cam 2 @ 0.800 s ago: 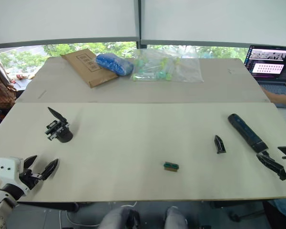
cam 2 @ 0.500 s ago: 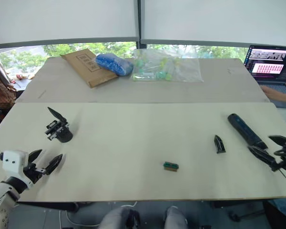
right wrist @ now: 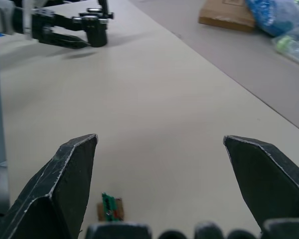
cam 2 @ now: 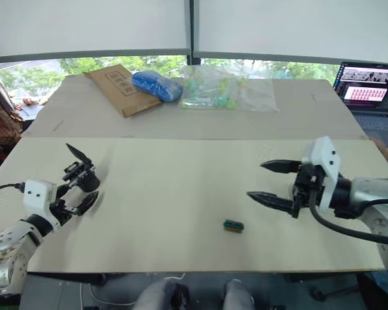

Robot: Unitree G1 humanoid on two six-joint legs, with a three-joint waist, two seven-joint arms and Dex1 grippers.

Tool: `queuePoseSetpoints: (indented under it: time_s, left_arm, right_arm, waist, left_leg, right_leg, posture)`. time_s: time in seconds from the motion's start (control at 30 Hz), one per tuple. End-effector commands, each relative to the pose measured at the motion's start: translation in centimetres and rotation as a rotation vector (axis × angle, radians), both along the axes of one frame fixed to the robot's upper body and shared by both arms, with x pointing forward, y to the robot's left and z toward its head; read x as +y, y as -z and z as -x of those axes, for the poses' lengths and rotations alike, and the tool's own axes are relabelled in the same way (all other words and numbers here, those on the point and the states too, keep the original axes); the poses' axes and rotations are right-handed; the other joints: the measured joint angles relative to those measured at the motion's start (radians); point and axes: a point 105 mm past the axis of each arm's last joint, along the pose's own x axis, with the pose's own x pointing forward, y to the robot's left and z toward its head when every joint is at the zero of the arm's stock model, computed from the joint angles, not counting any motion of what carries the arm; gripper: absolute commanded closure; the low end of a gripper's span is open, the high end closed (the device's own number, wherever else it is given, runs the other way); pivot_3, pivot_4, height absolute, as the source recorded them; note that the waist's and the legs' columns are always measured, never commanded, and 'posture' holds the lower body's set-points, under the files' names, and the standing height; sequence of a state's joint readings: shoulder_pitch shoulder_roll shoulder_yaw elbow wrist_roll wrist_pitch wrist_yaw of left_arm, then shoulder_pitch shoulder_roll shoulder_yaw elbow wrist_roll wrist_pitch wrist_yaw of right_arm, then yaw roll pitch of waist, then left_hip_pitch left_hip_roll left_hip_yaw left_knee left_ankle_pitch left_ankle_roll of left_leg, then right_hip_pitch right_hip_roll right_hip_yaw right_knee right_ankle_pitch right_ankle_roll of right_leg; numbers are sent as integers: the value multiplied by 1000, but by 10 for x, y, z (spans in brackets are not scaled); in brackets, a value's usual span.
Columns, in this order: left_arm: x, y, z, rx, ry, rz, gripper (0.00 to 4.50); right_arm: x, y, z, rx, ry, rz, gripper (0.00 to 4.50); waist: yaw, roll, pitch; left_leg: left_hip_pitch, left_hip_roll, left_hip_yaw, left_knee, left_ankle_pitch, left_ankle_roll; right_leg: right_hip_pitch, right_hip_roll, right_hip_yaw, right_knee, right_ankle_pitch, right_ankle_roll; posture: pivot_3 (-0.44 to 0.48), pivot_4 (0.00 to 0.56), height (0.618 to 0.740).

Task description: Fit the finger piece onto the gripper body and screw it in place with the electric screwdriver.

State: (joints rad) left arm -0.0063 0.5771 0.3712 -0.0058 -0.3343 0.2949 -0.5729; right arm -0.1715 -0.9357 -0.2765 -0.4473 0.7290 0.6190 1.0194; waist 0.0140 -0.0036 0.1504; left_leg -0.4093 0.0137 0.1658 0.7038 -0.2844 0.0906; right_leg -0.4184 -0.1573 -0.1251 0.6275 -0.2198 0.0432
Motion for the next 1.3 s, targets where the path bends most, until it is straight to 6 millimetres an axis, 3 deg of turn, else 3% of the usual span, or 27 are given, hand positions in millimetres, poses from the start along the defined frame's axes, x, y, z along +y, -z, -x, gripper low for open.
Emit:
queuePoseSetpoints:
  time_s: [0.03, 0.27, 0.37, 0.47, 0.53, 0.7, 0.8, 0.9, 1.23, 1.3]
  left_arm:
    - [4, -8, -10, -37, -18, -44, 0]
    - [-1, -6, -30, -56, -20, -31, 0]
    - [-5, -6, -33, -77, -11, -32, 847]
    - [-10, -9, -30, -109, -16, -13, 2148]
    - [-18, -13, -26, -136, -33, 23, 2124]
    - [-68, -28, -13, -228, -124, 145, 2124]
    - [-95, -36, -11, -240, -191, 133, 2124]
    - [-95, -39, -11, -261, -276, 71, 2124]
    - [-116, -1, -19, -170, -256, 108, 2124]
    - [-118, 7, -16, -137, -221, 140, 1086]
  right_arm:
    - [12, -8, 0, -48, -41, -9, 23]
    - [27, -11, -5, -73, -66, -37, 23]
    - [28, -10, -4, -72, -69, -36, 0]
    - [28, -10, -3, -72, -66, -34, 0]
    - [27, -9, -3, -71, -59, -33, 0]
    - [32, -1, 1, -58, -60, -32, 0]
    - [36, 0, 1, -54, -68, -38, 0]
    - [41, 0, 1, -59, -81, -38, 0]
    - [60, 6, -4, -70, -132, -31, 0]
    - [62, 7, -4, -73, -130, -31, 0]
  waist:
    - [-1, 0, 0]
    - [-2, 0, 0]
    - [0, 0, 0]
    - [-2, 0, 0]
    - [-2, 0, 0]
    - [3, -4, 2]
    - [6, -6, 4]
    - [0, -6, 4]
    - [3, -7, 4]
    - [2, -7, 4]
  left_leg:
    - [0, 0, 0, 0, 0, 1]
    - [-1, 0, 1, 0, 1, 1]
    - [-1, 0, 1, 0, 3, 4]
    - [-1, 0, 1, 1, 3, 4]
    - [-1, 0, 1, 1, 3, 4]
    - [-3, 0, 0, 2, 3, 4]
    - [-7, 0, -2, 8, 3, 4]
    - [-7, 1, -2, 8, 3, 5]
    - [-8, 2, -1, 9, 3, 6]
    - [-8, 2, -1, 9, 3, 6]
  right_leg:
    - [0, 0, 0, 0, 0, 0]
    - [-1, 3, 1, 0, 0, 0]
    - [-1, 3, 0, 1, 0, 0]
    - [-1, 3, 1, 1, 0, 0]
    - [-1, 3, 1, 0, 0, 0]
    - [0, 1, 1, -1, 1, 2]
    - [-1, 3, 1, 1, 2, 3]
    - [-1, 4, 1, 1, 3, 3]
    - [-2, 6, 1, 0, 3, 2]
    - [-2, 5, 1, 0, 3, 2]
  posture:
    - [0, 150, 732]
    - [0, 150, 732]
    - [0, 150, 732]
    - [0, 150, 732]
    - [0, 150, 732]
    - [0, 150, 732]
    - [0, 150, 732]
    - [0, 150, 732]
    - [0, 150, 732]
    - [0, 150, 732]
